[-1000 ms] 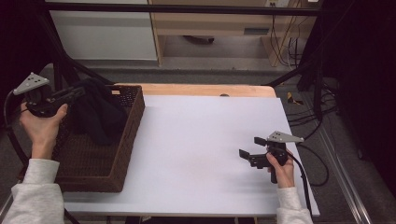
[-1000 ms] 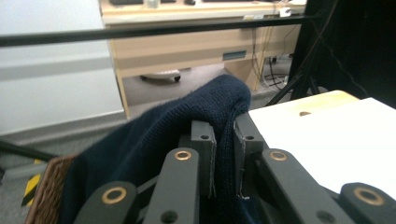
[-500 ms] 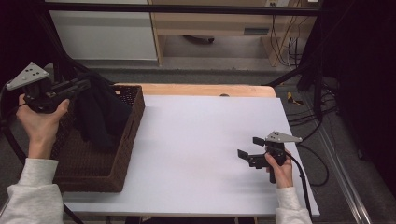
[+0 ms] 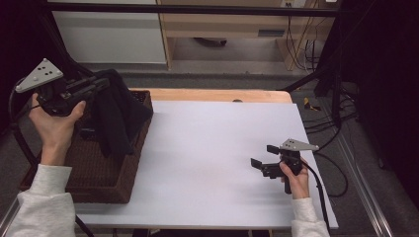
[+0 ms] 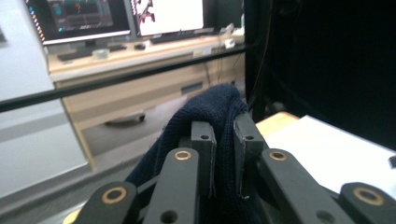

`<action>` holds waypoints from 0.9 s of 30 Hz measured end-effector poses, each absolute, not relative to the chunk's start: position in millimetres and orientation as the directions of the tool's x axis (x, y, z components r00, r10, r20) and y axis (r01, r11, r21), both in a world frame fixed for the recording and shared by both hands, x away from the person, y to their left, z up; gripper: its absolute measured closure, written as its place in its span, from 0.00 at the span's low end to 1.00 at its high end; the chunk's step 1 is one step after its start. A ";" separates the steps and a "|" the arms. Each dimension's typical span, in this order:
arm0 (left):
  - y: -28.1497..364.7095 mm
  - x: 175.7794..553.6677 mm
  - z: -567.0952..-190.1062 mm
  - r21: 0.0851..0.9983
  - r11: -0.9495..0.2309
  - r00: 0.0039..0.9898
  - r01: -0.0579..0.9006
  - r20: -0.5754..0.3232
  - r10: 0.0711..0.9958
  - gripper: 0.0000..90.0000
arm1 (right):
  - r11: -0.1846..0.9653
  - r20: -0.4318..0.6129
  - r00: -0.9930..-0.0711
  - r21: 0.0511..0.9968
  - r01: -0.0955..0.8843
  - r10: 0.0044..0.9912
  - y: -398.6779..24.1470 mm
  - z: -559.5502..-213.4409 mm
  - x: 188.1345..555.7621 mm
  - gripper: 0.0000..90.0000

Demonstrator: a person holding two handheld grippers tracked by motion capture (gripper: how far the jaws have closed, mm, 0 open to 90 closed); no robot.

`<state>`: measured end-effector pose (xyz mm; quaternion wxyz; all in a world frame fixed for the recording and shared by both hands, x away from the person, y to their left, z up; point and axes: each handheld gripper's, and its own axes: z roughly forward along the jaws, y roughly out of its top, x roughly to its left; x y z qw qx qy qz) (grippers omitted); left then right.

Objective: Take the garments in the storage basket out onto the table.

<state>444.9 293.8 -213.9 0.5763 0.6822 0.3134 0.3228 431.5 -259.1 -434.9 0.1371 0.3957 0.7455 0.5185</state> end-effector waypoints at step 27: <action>223.1 443.8 -187.7 0.994 -0.112 0.710 0.009 0.073 0.700 0.90 | 0.146 0.210 -0.656 0.884 0.444 0.725 -255.4 -434.1 430.7 0.08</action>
